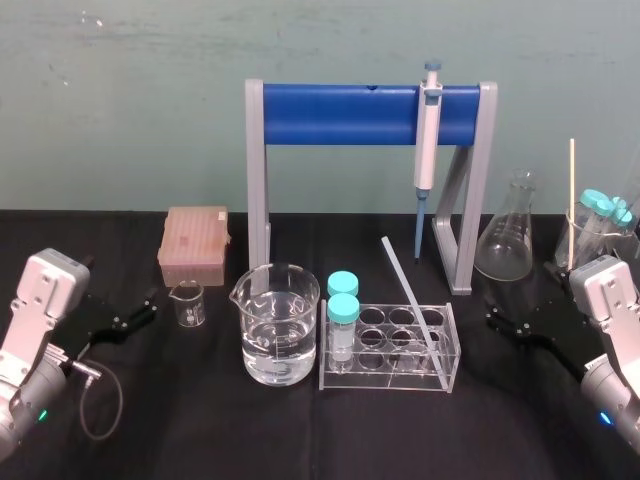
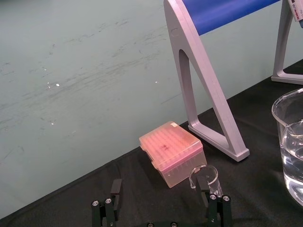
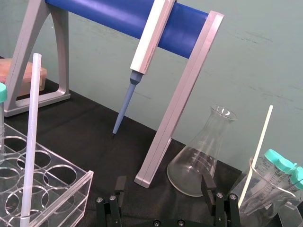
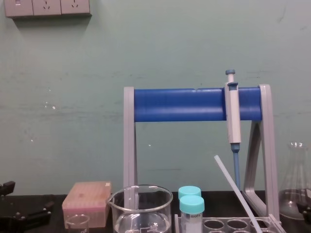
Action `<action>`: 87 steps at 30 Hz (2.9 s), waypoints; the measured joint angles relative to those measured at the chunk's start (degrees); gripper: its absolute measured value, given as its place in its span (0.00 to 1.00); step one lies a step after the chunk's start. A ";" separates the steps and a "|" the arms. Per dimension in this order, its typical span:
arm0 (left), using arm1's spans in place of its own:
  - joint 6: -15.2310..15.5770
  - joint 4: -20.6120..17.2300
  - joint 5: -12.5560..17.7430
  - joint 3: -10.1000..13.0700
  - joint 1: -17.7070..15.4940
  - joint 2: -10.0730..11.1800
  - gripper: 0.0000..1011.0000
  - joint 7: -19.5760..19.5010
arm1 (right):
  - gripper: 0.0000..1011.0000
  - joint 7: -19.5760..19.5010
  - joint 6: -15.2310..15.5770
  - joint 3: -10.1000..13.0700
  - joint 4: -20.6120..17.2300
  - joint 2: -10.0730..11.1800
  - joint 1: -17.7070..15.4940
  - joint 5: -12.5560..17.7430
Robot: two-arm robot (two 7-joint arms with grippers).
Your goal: Pick up the stirring rod with one hand, then place it down.
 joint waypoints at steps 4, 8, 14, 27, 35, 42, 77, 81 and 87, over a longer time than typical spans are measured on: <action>0.00 0.00 0.00 0.00 0.00 0.00 0.99 0.00 | 0.99 0.00 0.00 0.00 0.00 0.00 0.00 0.00; 0.00 0.00 0.00 0.00 0.00 0.00 0.99 0.00 | 0.99 0.00 0.00 0.00 0.00 0.00 0.00 0.00; 0.01 0.00 0.00 0.00 0.00 0.00 0.99 0.00 | 0.99 0.00 0.00 0.00 0.00 0.00 0.00 0.00; 0.00 0.00 0.00 0.00 0.00 0.00 0.99 0.00 | 0.99 0.00 0.00 0.00 0.00 0.00 0.00 0.00; 0.00 0.00 0.00 0.00 0.00 0.00 0.99 0.00 | 0.99 0.00 0.00 0.00 0.00 0.00 0.00 0.00; 0.00 0.00 0.00 0.00 0.00 0.00 0.99 0.00 | 0.99 0.00 0.00 0.00 0.00 0.00 0.00 0.00; 0.00 0.00 0.00 0.00 0.00 0.00 0.99 0.00 | 0.99 26.48 -5.76 0.60 1.82 -3.35 6.05 9.78; 0.00 0.00 0.00 0.00 0.00 0.00 0.99 0.00 | 0.99 29.62 -4.01 0.08 4.85 -4.98 8.26 11.14; 0.00 0.00 0.00 0.00 0.00 0.00 0.99 0.00 | 0.99 33.64 -0.63 -0.32 8.37 -7.05 10.66 13.34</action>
